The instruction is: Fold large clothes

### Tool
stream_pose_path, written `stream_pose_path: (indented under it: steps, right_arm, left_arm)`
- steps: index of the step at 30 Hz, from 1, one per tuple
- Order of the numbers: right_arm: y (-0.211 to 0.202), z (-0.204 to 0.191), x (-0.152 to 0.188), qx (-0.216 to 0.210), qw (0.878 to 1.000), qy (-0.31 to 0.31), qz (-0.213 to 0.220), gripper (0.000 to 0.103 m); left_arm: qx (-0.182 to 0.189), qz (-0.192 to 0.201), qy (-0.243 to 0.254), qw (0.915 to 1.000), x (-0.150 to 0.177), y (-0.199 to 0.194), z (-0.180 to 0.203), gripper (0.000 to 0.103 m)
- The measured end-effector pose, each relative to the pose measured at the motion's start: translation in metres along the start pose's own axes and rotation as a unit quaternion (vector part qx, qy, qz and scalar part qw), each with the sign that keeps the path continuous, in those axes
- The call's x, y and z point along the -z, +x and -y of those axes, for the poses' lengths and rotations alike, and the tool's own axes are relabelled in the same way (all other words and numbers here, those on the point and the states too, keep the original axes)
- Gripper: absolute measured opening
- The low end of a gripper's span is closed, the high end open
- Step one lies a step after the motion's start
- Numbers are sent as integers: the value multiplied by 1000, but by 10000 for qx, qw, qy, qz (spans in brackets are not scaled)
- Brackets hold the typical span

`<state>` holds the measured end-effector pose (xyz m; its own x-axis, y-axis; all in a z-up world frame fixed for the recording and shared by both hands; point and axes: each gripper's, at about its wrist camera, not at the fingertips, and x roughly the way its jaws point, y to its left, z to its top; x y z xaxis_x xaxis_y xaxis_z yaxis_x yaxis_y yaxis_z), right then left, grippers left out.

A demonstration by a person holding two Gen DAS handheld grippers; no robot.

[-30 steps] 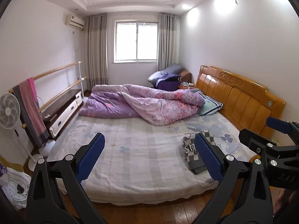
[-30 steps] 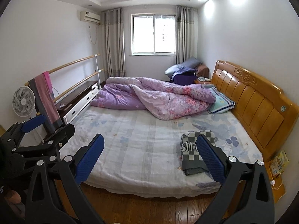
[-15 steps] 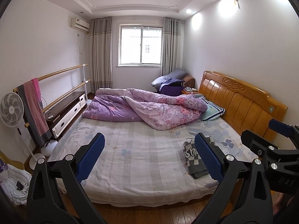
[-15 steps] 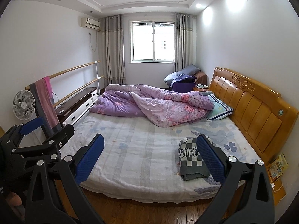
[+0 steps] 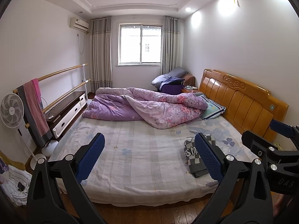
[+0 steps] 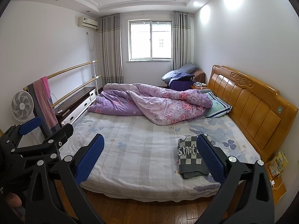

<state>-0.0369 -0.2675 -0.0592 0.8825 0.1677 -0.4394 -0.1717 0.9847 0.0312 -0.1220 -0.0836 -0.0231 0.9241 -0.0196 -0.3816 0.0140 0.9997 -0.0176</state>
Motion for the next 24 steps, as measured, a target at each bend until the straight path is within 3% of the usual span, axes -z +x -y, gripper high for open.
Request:
stream_pose_path:
  steps: [24]
  right_arm:
    - [2, 4, -4, 35, 10000, -29, -50, 95]
  left_arm:
    - [41, -31, 1, 10000, 4, 14, -5, 97]
